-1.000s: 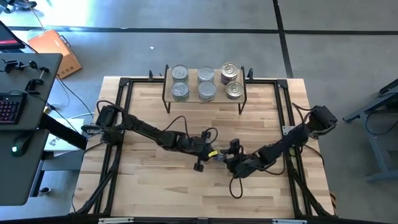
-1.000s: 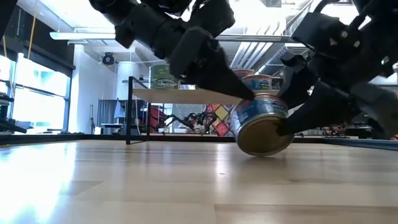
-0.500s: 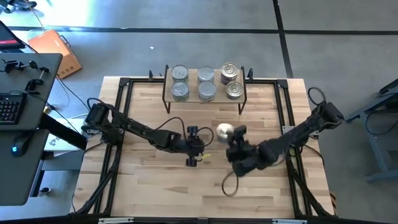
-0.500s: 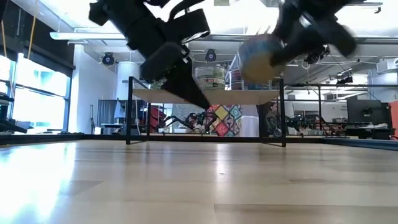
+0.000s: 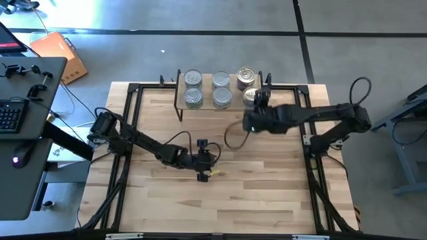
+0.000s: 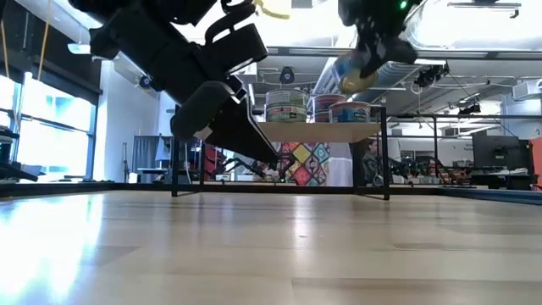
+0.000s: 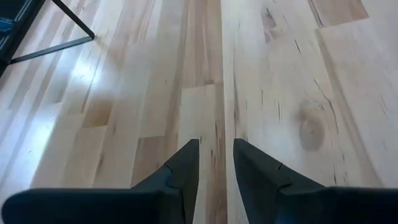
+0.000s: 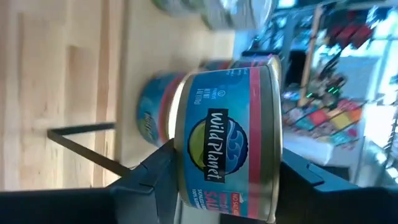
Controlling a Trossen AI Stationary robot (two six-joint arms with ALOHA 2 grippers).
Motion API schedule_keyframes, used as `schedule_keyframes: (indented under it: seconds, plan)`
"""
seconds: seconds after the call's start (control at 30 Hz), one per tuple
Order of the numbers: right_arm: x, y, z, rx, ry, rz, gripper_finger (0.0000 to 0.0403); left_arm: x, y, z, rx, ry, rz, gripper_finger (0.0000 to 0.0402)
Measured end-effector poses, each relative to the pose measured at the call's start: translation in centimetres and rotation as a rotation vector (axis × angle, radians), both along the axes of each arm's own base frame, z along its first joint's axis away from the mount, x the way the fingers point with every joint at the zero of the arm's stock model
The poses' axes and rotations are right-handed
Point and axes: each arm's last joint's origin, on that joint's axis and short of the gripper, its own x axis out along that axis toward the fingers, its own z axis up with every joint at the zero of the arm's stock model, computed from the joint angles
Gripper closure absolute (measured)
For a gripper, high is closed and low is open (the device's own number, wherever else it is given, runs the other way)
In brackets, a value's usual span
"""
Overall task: Stack canned seafood by type on shelf
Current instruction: Stack the blue tuna can on top of the bottom blue tuna can on the shelf
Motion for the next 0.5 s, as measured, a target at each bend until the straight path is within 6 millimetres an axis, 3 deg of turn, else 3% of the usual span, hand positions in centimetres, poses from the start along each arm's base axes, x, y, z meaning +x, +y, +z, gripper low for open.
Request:
schedule_keyframes:
  seconds: [0.23,0.5]
  plan:
    - [-0.1,-4.4,0.0,0.081,-0.027,-0.095,0.0233,-0.1,0.0,-0.1,0.002,-0.008,0.004,0.0312]
    - [-0.1,-5.1,0.0,0.101,-0.023,-0.094,0.0183,-0.1,0.0,-0.1,0.0,-0.013,0.005,0.0312]
